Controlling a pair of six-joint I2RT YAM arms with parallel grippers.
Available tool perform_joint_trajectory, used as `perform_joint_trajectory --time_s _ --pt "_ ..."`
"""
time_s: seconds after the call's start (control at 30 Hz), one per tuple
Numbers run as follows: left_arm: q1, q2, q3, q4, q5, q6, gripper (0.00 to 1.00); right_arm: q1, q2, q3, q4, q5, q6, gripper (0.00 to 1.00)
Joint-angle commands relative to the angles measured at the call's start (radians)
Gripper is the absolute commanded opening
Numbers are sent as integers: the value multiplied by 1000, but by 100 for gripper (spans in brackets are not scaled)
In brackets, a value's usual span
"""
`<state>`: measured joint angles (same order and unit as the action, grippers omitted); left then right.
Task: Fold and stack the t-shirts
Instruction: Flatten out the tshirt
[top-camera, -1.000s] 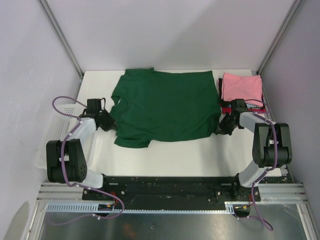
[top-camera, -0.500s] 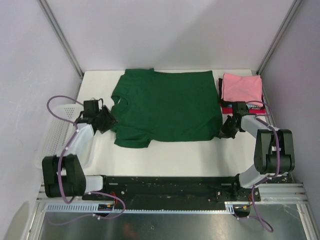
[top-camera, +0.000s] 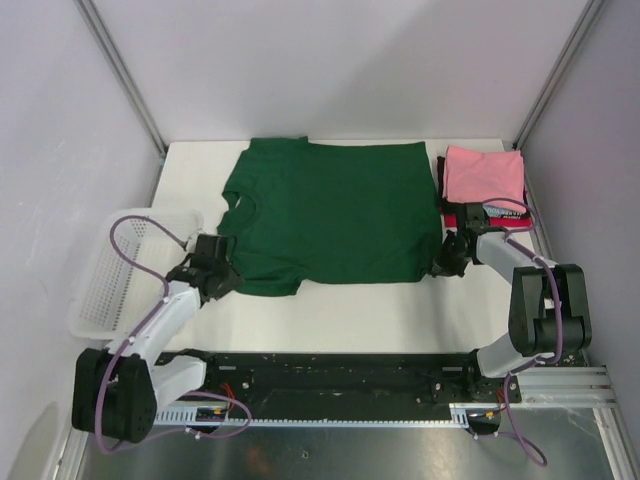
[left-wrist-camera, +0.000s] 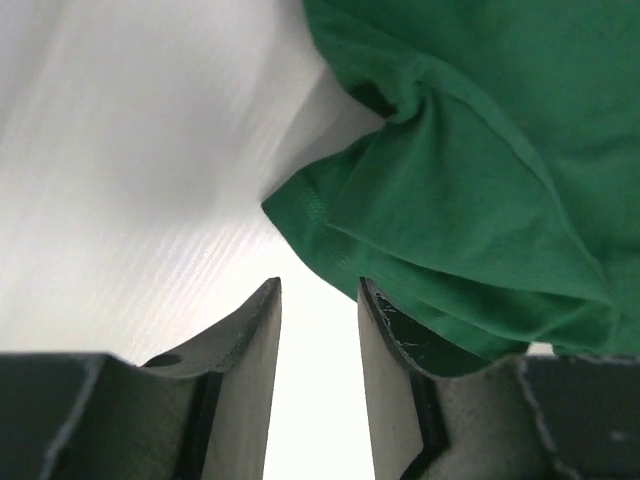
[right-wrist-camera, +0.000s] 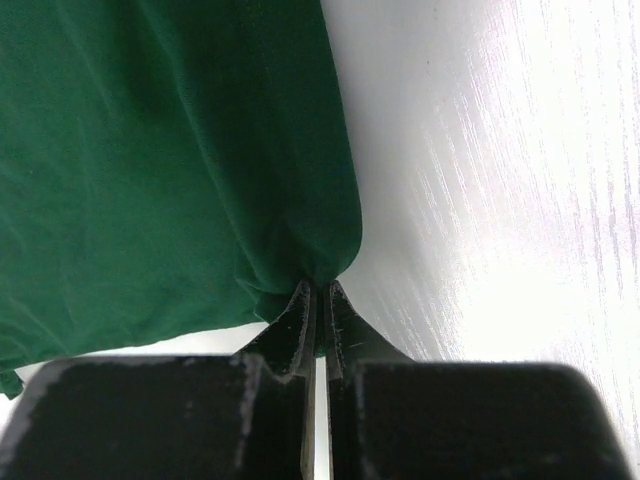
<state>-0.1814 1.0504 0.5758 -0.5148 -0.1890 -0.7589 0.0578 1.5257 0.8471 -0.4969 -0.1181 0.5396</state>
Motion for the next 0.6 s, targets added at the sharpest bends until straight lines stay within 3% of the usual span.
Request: perform_joint_trajectory --time_s 0.0,0.33,0.57 --pt "-27 76 9 15 -118 -71 40 9 -13 -3 14 -7 -17 0" --pt "-29 247 61 96 -125 -27 40 8 -33 -3 4 -11 -28 0" --pt "-41 201 47 99 -167 -21 41 9 -57 -3 -5 -10 -33 0"
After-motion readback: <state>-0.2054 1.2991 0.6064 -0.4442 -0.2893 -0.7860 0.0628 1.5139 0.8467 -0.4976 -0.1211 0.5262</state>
